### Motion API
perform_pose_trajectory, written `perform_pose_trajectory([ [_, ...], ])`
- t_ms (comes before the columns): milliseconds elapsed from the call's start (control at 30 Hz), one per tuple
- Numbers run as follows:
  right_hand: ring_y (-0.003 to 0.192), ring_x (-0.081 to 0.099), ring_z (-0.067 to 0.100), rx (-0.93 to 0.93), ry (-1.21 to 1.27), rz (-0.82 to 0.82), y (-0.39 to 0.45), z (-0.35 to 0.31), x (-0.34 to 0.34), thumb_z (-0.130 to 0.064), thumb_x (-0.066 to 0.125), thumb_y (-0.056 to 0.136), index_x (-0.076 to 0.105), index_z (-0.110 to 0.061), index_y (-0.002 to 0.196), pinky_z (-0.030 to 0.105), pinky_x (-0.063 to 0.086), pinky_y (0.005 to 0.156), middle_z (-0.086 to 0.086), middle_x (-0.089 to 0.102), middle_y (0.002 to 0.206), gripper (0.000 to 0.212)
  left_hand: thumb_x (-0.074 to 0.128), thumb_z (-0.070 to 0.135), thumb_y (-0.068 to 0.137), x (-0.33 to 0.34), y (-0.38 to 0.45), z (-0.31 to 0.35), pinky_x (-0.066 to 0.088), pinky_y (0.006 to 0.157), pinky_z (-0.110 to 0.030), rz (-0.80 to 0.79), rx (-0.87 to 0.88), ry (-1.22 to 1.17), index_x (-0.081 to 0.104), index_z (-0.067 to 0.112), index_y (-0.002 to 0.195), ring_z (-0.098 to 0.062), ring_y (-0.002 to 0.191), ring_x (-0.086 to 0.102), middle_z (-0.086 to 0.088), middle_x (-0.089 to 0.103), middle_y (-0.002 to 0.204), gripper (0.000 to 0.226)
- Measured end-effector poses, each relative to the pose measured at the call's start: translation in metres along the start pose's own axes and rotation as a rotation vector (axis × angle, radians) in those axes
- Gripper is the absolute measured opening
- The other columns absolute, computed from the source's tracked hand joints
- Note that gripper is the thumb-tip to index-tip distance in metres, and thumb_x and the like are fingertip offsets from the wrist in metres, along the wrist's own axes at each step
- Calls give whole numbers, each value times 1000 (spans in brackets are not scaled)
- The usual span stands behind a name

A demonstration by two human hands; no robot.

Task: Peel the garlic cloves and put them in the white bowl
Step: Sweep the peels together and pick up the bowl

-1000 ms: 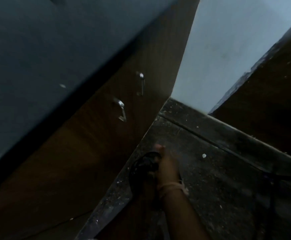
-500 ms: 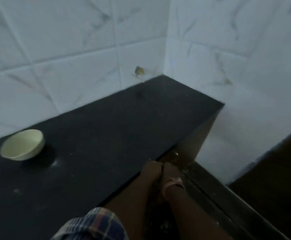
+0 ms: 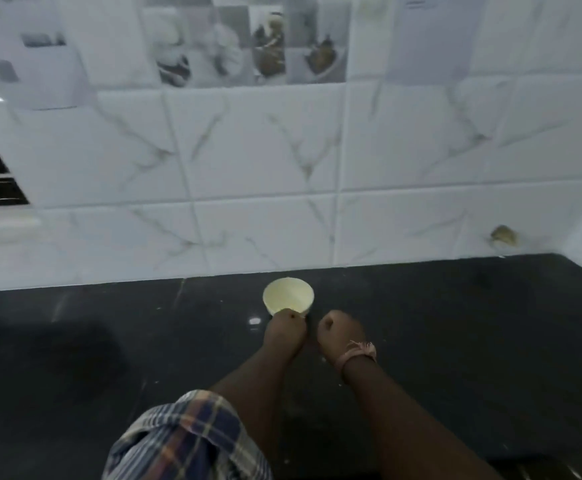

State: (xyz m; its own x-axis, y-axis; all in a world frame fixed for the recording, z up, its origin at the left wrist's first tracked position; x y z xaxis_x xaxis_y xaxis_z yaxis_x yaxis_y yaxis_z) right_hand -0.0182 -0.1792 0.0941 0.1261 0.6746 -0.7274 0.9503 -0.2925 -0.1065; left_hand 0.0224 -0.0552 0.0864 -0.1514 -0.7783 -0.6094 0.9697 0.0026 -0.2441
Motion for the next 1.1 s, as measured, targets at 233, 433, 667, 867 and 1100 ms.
perform_pose_trajectory([
  [233,63,75,26,310,283,-42,99,-17,87,-45,54,91,66,-9,101,35,60,66,13,74,90,39,57,35,83,-29,116,-78,60,88,-50,62,-212,-284,73,5,95,-36,91,71,-21,74,99,36],
  [433,96,71,39,437,382,46,163,22,139,-60,56,81,59,-6,120,52,59,87,18,66,121,66,60,50,96,-11,162,-83,63,78,-42,105,-294,-401,62,8,119,-24,75,68,-13,69,106,49],
  [667,98,57,32,458,676,-42,164,1,128,1,54,95,52,-9,140,45,63,68,14,56,135,47,62,6,87,3,160,-84,64,69,-42,150,-312,-439,69,14,120,-23,73,71,-8,71,95,35],
  [867,95,65,35,453,499,-36,115,15,121,-19,59,70,46,-24,108,53,61,80,7,61,110,40,67,24,73,13,99,-86,63,73,-38,251,-381,-381,72,17,116,-21,80,73,0,74,94,44],
  [1100,104,66,42,562,406,-191,71,48,122,-21,56,67,44,-10,126,51,60,83,17,59,126,61,63,20,85,28,21,-86,46,76,-28,292,-454,-263,75,21,115,-29,96,67,-5,73,100,33],
])
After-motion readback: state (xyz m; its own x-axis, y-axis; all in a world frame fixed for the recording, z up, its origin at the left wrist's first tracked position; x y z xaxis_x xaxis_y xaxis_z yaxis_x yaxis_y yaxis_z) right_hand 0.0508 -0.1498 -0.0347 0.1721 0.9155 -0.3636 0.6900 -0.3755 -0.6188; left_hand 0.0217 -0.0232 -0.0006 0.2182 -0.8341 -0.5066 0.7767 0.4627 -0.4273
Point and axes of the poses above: each hand's wrist, its own y-axis towards the middle knuckle, its own x-axis out of the palm, z = x × y, the point moved 1 cm from there along y, towards the middle knuckle
